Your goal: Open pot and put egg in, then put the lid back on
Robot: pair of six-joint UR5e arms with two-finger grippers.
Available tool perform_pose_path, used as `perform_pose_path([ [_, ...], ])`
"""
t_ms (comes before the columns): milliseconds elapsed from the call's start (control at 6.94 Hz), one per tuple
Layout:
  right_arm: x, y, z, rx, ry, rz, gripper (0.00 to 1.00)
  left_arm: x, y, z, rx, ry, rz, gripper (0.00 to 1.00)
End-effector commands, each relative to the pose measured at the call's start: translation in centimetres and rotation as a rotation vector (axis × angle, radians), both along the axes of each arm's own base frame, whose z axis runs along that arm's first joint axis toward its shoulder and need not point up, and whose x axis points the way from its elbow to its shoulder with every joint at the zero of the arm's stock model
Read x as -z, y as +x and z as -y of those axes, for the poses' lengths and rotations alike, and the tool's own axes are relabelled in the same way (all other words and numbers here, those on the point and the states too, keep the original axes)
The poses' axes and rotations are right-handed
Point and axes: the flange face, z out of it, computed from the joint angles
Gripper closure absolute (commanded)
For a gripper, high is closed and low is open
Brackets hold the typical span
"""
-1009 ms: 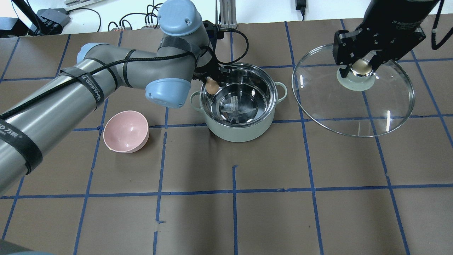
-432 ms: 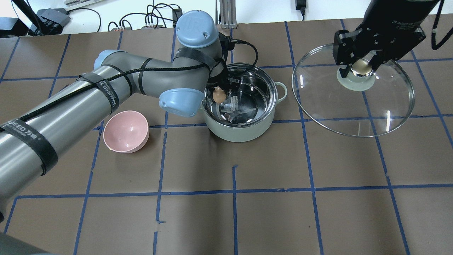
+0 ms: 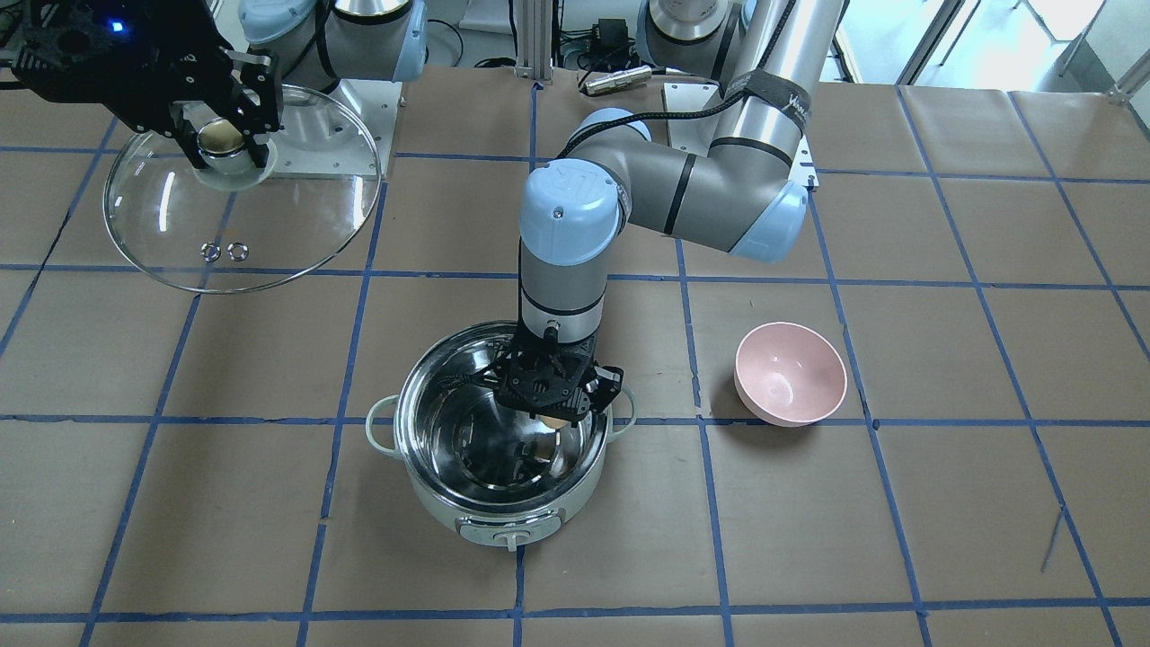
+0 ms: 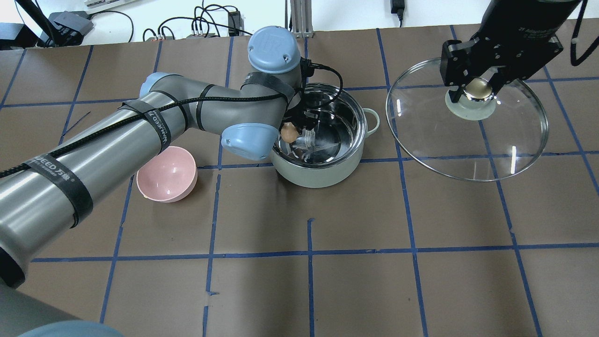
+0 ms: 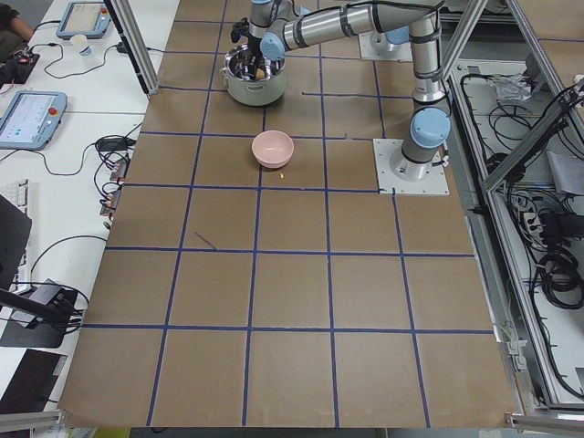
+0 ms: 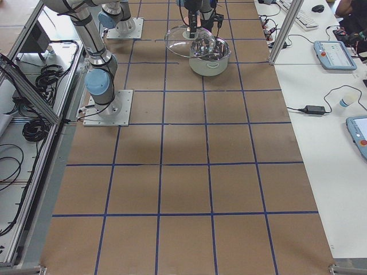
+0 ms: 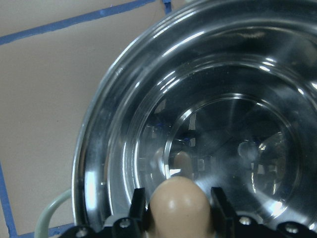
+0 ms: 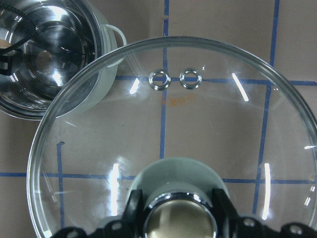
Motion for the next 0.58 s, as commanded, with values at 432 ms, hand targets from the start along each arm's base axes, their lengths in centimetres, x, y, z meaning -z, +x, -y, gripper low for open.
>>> perform_pose_path([
  [432,0.0,0.1,0.0,-0.002,0.0,0.0,0.92,-2.8,0.2,-0.1,0.012,-0.045,-0.008,0.22],
])
